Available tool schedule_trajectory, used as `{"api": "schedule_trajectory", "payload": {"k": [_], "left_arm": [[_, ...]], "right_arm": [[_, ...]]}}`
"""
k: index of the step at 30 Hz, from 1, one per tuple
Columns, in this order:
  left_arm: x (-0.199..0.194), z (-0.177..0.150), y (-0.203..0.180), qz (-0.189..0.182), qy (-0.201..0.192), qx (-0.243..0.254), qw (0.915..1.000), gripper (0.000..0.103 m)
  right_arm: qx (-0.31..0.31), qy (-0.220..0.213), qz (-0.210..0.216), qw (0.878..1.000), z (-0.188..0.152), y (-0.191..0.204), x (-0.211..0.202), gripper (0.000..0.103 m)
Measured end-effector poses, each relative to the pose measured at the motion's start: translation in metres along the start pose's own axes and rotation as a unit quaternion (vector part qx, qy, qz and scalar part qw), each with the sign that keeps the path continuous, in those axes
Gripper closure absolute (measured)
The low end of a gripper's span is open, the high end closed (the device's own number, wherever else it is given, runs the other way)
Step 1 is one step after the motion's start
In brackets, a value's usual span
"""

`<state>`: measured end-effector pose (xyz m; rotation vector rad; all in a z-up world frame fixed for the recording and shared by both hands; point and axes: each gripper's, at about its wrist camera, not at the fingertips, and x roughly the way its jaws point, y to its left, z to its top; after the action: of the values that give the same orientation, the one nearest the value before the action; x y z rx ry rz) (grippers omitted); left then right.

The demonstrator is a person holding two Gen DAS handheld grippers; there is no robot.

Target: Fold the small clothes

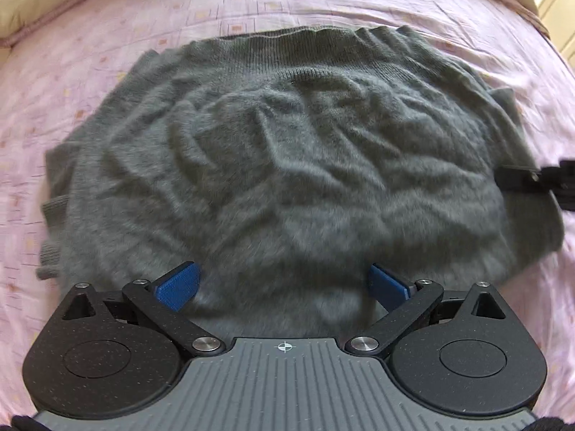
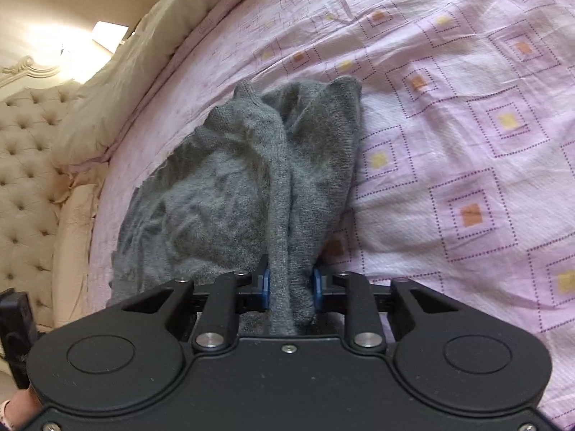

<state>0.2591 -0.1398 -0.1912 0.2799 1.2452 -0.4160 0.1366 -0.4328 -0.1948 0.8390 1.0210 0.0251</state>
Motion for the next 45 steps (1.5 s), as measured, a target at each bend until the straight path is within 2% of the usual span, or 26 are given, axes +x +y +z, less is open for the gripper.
{"api": "schedule_trajectory", "payload": {"k": [6, 12, 15, 21, 28, 33, 41, 43, 45], "left_arm": [[-0.036, -0.013, 0.019, 0.005, -0.031, -0.038, 0.9988, 0.002], [-0.061, -0.025, 0.052, 0.002, -0.053, -0.049, 0.9974, 0.002], [-0.064, -0.029, 0.073, -0.007, -0.052, -0.062, 0.9967, 0.002], [-0.081, -0.053, 0.119, -0.017, -0.056, -0.087, 0.9945, 0.002], [-0.084, -0.075, 0.17, -0.027, -0.054, -0.121, 0.9908, 0.002], [-0.082, -0.089, 0.197, -0.028, -0.045, -0.136, 0.9893, 0.002], [-0.079, -0.103, 0.223, -0.026, -0.036, -0.153, 0.9872, 0.002], [-0.078, -0.104, 0.224, -0.028, -0.035, -0.155, 0.9869, 0.002], [-0.078, -0.103, 0.225, -0.03, -0.035, -0.153, 0.9872, 0.002]], "right_arm": [[-0.013, -0.002, -0.034, 0.999, 0.001, 0.017, -0.003, 0.078], [-0.033, -0.001, -0.088, 0.996, 0.002, 0.056, -0.011, 0.079], [-0.047, -0.003, -0.107, 0.993, 0.003, 0.086, -0.015, 0.079], [-0.099, -0.003, -0.114, 0.988, 0.003, 0.166, -0.008, 0.079], [-0.169, 0.024, -0.106, 0.98, -0.016, 0.269, 0.051, 0.08], [-0.214, 0.062, -0.116, 0.968, -0.045, 0.318, 0.109, 0.08], [-0.288, 0.107, -0.161, 0.938, -0.091, 0.351, 0.167, 0.08], [-0.31, 0.11, -0.171, 0.929, -0.099, 0.354, 0.174, 0.076], [-0.337, 0.104, -0.156, 0.923, -0.106, 0.36, 0.173, 0.068]]}}
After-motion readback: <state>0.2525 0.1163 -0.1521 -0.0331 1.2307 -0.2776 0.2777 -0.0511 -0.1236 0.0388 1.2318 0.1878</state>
